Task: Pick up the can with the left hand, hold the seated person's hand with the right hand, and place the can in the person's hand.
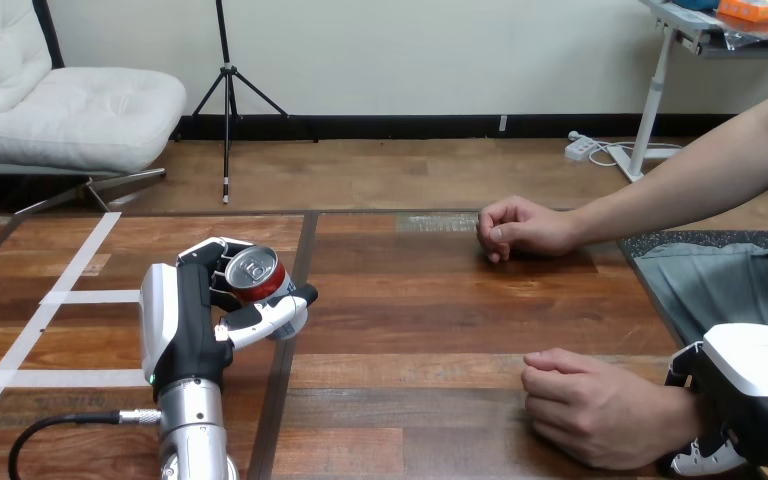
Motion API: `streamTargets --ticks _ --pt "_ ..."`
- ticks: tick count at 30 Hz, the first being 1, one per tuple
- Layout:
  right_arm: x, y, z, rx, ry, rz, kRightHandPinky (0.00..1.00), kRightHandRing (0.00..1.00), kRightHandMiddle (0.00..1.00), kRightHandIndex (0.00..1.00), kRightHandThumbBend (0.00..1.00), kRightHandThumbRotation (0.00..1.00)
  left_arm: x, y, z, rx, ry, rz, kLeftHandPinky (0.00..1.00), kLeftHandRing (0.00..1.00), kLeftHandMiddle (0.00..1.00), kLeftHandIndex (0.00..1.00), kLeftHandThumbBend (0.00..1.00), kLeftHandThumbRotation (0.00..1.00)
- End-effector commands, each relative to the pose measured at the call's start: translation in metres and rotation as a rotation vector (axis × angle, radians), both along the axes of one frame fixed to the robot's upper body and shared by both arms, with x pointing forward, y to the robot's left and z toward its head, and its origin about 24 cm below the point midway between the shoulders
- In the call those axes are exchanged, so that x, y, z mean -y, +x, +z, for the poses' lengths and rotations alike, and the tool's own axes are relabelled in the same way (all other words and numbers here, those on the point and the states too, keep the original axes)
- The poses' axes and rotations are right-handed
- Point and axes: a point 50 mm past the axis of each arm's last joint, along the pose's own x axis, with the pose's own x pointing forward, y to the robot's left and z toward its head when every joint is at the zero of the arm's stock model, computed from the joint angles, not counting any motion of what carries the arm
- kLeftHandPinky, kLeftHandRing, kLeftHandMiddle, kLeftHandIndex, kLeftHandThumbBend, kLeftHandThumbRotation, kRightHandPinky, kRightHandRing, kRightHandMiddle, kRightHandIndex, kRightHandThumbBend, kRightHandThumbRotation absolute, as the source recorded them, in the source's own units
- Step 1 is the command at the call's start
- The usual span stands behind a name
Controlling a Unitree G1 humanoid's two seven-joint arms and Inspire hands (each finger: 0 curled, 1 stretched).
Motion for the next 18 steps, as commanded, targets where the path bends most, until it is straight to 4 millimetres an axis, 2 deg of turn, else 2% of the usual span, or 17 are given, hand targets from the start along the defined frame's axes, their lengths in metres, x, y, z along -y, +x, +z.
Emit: streamTargets --ticks 1,11,18 --pt "0.0164 -0.0106 -0.0145 -0.09 -0.008 -0.068 0.4 0.48 0.54 0.54 0.72 0.0 0.0056 0.0182 0.0308 0.132 0.001 -0.027 0.39 0.42 0.45 0.48 0.62 0.0" --pt "0.0164 -0.0097 -0.0143 -0.104 -0.04 -0.06 0.37 0.46 0.52 0.53 0.77 0.0 0.0063 0.0183 0.0307 0.13 0.005 -0.027 0.39 0.42 0.46 0.48 0.63 0.0" --pt "0.0162 -0.0093 -0.0141 -0.127 -0.068 -0.065 0.34 0.44 0.52 0.55 0.77 0.0 0.0067 0.018 0.0306 0.13 0.001 -0.027 0.39 0.42 0.46 0.48 0.62 0.0"
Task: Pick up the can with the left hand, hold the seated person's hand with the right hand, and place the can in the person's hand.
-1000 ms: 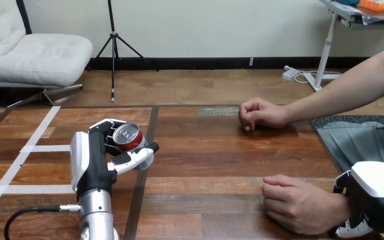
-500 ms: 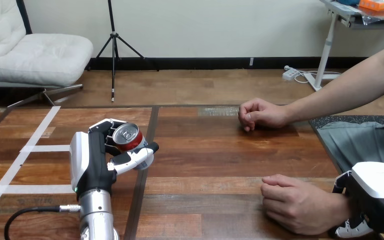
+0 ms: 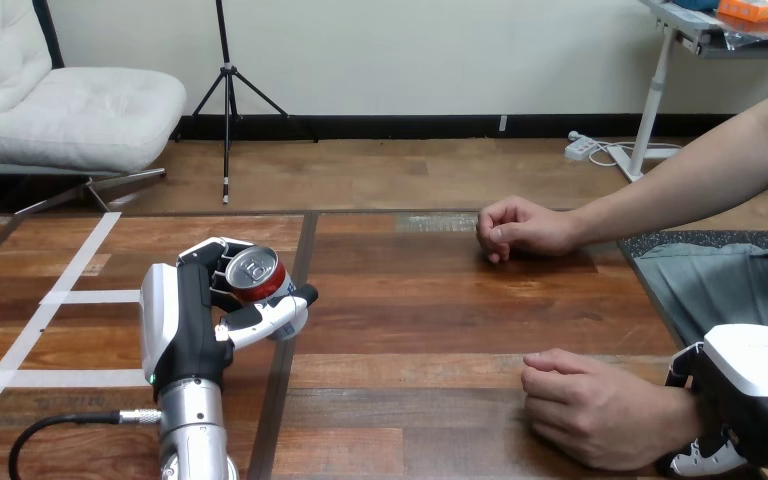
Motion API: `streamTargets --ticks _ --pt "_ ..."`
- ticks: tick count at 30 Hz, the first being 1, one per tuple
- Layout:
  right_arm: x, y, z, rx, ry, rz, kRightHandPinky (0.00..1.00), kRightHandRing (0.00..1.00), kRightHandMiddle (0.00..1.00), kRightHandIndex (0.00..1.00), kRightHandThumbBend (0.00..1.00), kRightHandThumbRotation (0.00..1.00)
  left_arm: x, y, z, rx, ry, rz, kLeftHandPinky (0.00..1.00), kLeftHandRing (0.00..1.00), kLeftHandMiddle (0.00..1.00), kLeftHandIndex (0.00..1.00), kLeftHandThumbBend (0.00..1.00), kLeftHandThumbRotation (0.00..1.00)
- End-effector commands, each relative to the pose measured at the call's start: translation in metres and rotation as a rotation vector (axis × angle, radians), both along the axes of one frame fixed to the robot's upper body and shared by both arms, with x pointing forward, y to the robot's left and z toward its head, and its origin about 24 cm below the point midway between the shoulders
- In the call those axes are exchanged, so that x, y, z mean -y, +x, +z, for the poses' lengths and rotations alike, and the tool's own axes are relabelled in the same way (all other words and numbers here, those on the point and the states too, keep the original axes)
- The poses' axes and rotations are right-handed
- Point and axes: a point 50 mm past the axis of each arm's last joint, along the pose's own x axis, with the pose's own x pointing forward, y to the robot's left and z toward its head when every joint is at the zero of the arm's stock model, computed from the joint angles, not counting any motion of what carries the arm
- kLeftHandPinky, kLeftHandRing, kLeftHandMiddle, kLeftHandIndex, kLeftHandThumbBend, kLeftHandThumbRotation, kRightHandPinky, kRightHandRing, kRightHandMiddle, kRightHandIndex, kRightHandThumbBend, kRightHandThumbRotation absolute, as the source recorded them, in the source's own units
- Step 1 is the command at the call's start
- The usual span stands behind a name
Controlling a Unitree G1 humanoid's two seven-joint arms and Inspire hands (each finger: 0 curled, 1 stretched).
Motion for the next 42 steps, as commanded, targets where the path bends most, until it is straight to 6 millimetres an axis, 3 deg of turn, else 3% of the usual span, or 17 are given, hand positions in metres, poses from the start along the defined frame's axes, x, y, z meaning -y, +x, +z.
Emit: streamTargets --ticks 1,5,10,22,28,38,42 --pt "0.0155 -0.0094 -0.0137 -0.112 -0.062 -0.063 0.34 0.45 0.53 0.56 0.76 0.0 0.0065 0.018 0.0306 0.13 -0.002 -0.027 0.39 0.42 0.46 0.48 0.62 0.0" --pt "0.0145 -0.01 -0.0128 -0.121 -0.055 -0.075 0.35 0.47 0.58 0.62 0.77 0.0 0.0064 0.0179 0.0306 0.13 0.001 -0.027 0.39 0.42 0.46 0.48 0.62 0.0" --pt "0.0135 -0.0102 -0.012 -0.148 -0.047 -0.096 0.47 0.63 0.71 0.72 0.78 0.0 0.0061 0.018 0.0306 0.128 0.007 -0.024 0.39 0.42 0.46 0.48 0.62 0.0" --pt "0.0125 -0.0092 -0.01 -0.174 -0.054 -0.086 0.63 0.77 0.81 0.79 0.78 0.0 0.0051 0.0177 0.0303 0.129 -0.001 -0.023 0.39 0.43 0.46 0.48 0.62 0.0" --pt "0.013 -0.0086 -0.0107 -0.181 -0.066 -0.077 0.71 0.81 0.84 0.81 0.73 0.0 0.0049 0.0179 0.0308 0.129 -0.01 -0.019 0.4 0.43 0.46 0.48 0.62 0.0" --pt "0.0126 -0.0095 -0.0102 -0.165 -0.056 -0.075 0.73 0.82 0.85 0.81 0.69 0.0 0.0046 0.018 0.0312 0.131 -0.008 -0.018 0.39 0.42 0.46 0.48 0.63 0.0" --pt "0.0124 -0.0094 -0.0102 -0.167 -0.054 -0.078 0.72 0.81 0.85 0.81 0.73 0.0 0.0046 0.018 0.031 0.131 -0.008 -0.019 0.39 0.42 0.46 0.48 0.62 0.0"
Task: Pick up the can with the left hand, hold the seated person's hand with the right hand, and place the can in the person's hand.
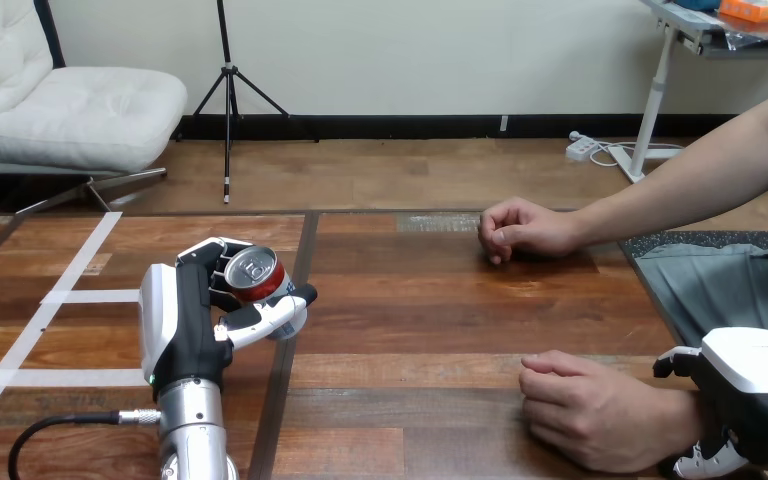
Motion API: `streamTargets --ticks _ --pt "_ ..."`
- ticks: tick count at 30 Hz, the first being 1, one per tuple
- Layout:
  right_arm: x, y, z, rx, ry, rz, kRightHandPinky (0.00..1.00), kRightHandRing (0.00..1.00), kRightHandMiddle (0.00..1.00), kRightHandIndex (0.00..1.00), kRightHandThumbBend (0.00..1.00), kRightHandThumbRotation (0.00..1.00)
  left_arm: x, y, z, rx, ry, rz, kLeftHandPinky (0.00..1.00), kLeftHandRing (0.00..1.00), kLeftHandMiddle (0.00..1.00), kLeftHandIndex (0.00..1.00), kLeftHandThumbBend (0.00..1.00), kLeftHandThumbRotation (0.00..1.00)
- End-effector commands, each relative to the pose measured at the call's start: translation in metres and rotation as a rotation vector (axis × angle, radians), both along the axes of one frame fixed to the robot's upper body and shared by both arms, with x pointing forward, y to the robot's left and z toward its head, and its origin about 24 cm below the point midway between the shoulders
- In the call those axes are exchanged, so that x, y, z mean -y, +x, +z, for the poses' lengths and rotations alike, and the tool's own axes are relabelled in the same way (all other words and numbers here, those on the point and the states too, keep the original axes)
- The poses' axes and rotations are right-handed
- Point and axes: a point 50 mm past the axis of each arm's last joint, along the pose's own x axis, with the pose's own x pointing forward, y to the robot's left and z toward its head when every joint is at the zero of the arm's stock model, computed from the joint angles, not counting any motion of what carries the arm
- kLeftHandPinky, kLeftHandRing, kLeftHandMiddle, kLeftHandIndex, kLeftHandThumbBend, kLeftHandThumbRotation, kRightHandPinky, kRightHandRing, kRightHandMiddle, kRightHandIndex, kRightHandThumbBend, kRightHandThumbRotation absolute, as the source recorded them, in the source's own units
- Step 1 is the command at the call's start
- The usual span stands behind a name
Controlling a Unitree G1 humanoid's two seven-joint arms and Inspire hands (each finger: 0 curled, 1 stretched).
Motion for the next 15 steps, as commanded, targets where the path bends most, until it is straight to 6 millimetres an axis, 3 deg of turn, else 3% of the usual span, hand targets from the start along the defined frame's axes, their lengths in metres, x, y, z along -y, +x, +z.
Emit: streamTargets --ticks 1,15 --pt "0.0147 -0.0112 -0.0152 -0.1 -0.043 -0.056 0.72 0.81 0.85 0.81 0.74 0.0 0.0051 0.018 0.0309 0.131 -0.003 -0.022 0.39 0.42 0.46 0.48 0.62 0.0" --pt "0.0154 -0.0113 -0.0161 -0.102 -0.044 -0.058 0.71 0.81 0.84 0.81 0.76 0.0 0.0057 0.0175 0.0305 0.132 0.004 -0.021 0.39 0.42 0.46 0.48 0.63 0.0"
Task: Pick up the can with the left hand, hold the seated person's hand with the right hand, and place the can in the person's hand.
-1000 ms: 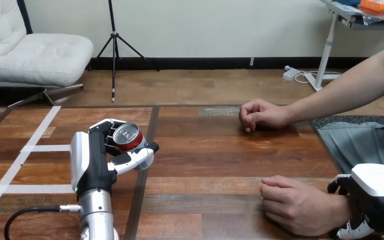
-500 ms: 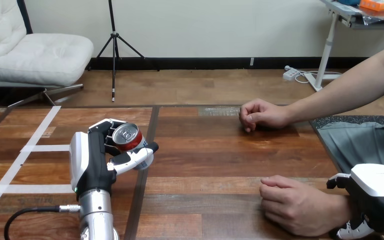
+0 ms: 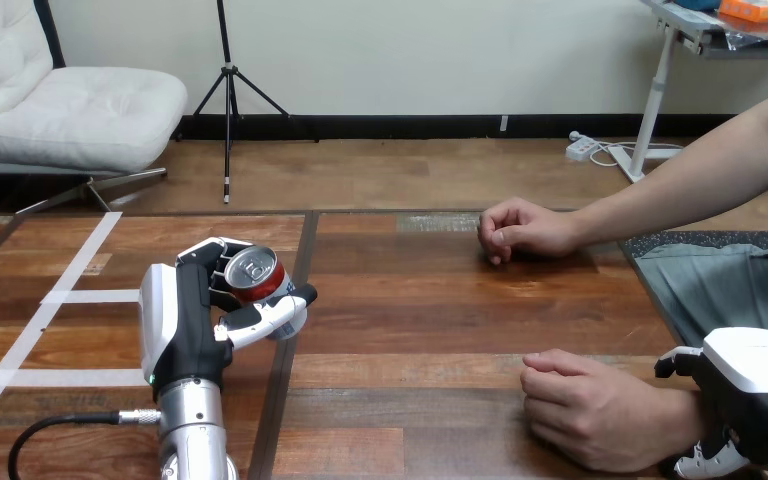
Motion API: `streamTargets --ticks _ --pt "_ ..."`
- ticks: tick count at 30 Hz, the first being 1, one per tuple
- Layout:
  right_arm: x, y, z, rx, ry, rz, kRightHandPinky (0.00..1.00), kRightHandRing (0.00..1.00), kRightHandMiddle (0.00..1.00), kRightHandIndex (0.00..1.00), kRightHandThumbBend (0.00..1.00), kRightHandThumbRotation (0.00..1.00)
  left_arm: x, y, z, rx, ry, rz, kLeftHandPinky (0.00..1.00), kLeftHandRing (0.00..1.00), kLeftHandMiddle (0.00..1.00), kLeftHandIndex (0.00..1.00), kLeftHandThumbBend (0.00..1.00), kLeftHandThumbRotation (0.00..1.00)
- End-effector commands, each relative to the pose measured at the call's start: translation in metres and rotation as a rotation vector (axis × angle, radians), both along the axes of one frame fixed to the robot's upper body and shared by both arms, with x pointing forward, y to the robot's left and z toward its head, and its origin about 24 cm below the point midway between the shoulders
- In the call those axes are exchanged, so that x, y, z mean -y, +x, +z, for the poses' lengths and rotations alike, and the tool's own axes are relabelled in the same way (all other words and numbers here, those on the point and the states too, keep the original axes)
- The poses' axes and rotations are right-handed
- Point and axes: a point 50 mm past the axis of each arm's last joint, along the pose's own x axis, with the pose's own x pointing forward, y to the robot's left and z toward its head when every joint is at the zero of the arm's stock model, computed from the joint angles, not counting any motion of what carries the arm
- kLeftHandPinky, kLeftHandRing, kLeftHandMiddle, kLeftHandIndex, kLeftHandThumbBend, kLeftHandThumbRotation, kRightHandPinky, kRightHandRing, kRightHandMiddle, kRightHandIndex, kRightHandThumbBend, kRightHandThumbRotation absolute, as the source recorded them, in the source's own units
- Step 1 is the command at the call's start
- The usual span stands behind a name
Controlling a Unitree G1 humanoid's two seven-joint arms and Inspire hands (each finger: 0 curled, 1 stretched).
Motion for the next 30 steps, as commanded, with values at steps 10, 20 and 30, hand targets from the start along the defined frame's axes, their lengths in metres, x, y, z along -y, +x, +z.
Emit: streamTargets --ticks 10,20,30 --pt "0.0159 -0.0128 -0.0165 -0.093 -0.058 -0.039 0.66 0.78 0.82 0.79 0.75 0.0 0.0059 0.0169 0.0304 0.134 0.003 -0.026 0.39 0.42 0.46 0.48 0.62 0.0" --pt "0.0163 -0.0131 -0.0162 -0.114 -0.059 -0.062 0.63 0.78 0.81 0.79 0.71 0.0 0.0063 0.017 0.0299 0.127 -0.002 -0.024 0.39 0.42 0.46 0.48 0.62 0.0" --pt "0.0162 -0.0131 -0.0156 -0.121 -0.062 -0.058 0.64 0.77 0.81 0.79 0.72 0.0 0.0067 0.0168 0.0293 0.125 0.0 -0.027 0.39 0.42 0.46 0.48 0.62 0.0"
